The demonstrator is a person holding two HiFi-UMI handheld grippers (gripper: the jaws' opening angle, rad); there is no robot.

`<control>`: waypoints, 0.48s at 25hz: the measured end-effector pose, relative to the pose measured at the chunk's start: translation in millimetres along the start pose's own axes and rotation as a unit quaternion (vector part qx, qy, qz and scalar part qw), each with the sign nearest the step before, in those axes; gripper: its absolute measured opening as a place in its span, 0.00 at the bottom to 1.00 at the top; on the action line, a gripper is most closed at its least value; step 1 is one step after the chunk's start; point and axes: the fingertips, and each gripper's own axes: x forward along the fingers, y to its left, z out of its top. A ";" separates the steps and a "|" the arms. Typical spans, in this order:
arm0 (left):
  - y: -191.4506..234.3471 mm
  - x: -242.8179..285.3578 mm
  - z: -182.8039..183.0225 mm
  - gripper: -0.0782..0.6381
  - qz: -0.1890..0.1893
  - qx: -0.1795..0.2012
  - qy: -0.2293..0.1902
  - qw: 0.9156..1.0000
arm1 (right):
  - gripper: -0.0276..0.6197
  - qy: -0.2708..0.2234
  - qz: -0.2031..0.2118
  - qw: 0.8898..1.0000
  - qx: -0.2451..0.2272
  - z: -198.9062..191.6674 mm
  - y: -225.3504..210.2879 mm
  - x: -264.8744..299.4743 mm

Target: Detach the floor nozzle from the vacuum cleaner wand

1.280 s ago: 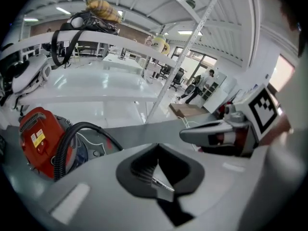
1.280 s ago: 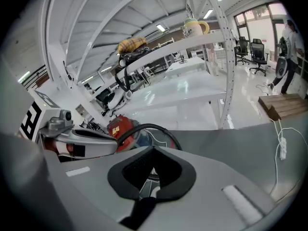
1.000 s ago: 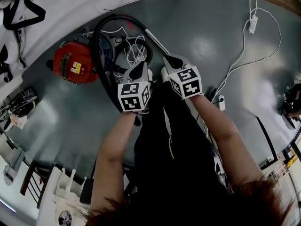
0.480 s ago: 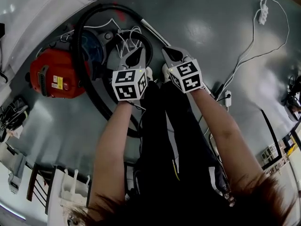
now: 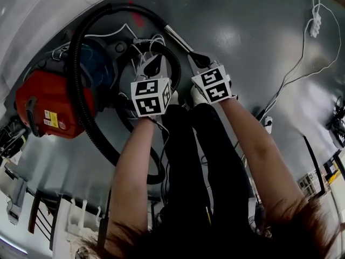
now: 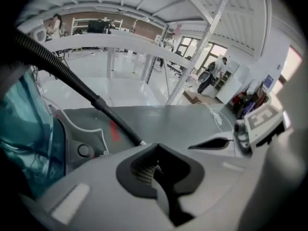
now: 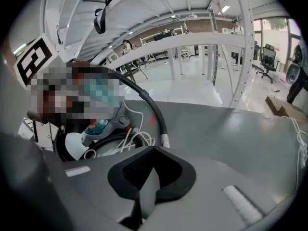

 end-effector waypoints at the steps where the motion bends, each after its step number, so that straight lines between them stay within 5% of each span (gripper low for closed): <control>1: 3.6 7.9 -2.3 0.12 0.002 -0.007 -0.004 1.000 | 0.04 0.003 0.002 1.000 -0.007 -3.3 -2.2 11.0; 5: 19.6 39.3 -8.9 0.12 0.006 -0.017 -0.016 1.000 | 0.04 0.016 -0.001 1.000 -0.019 -15.9 -16.7 52.7; 8: 34.6 56.4 -11.4 0.12 0.013 -0.042 -0.032 0.999 | 0.20 0.030 0.007 0.999 -0.036 -24.9 -21.5 80.0; 12: 45.9 70.6 -20.2 0.20 0.018 -0.054 -0.040 0.998 | 0.23 0.048 0.019 0.997 -0.060 -35.3 -20.7 111.3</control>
